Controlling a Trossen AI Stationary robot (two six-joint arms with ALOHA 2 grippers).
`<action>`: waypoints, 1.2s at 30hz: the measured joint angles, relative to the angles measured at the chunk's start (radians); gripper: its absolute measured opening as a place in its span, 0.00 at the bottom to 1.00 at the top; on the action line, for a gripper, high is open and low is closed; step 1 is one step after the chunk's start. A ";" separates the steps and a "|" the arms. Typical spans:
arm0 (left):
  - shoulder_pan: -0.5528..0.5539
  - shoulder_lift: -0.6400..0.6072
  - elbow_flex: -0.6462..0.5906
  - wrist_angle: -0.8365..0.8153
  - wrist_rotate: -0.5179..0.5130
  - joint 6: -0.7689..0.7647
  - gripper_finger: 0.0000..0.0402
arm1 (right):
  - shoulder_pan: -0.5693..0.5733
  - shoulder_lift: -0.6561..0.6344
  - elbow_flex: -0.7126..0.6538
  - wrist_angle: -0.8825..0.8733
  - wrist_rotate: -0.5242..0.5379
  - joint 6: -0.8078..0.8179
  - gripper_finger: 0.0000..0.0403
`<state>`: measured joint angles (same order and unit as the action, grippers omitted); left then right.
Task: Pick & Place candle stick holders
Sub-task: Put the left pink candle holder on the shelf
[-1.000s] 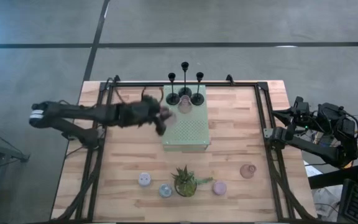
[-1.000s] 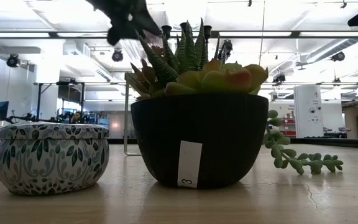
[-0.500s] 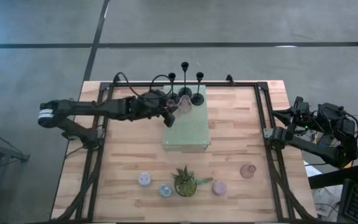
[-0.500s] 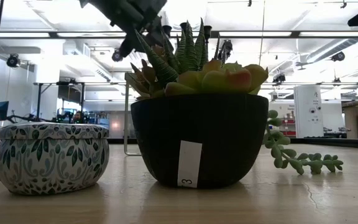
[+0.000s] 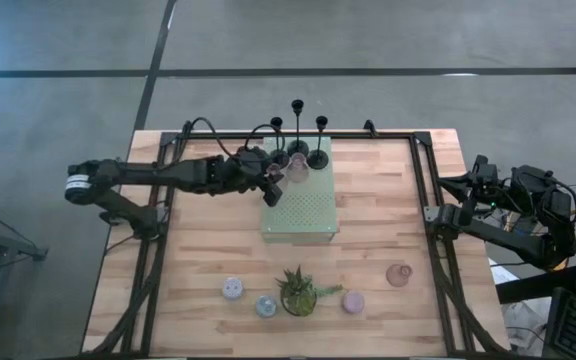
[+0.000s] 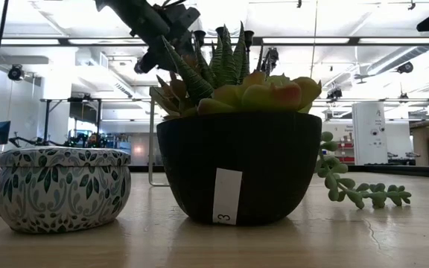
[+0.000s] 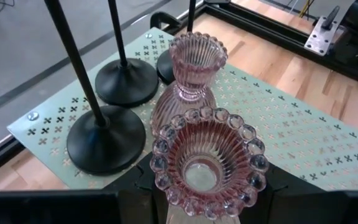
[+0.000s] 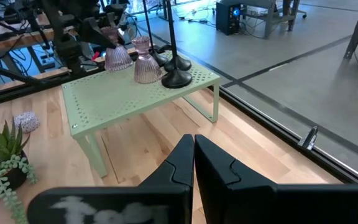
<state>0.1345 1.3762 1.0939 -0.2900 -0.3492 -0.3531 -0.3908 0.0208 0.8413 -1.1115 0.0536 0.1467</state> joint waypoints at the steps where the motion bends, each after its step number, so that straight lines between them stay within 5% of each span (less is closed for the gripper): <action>1: 0.000 0.004 0.000 -0.001 0.000 -0.003 0.33 | 0.000 0.000 0.000 0.000 0.000 0.000 0.02; 23: 0.004 0.066 0.000 0.020 -0.011 0.019 0.33 | 0.000 0.000 0.000 0.000 0.000 0.000 0.02; 30: 0.009 0.069 -0.001 0.054 -0.005 0.053 0.49 | 0.000 0.000 0.000 0.000 0.000 0.000 0.02; 36: 0.010 0.067 0.000 0.063 -0.003 0.053 0.53 | 0.000 0.000 0.000 0.000 0.000 0.000 0.02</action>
<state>0.1448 1.4428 1.0939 -0.2272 -0.3527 -0.3000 -0.3908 0.0208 0.8411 -1.1115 0.0537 0.1466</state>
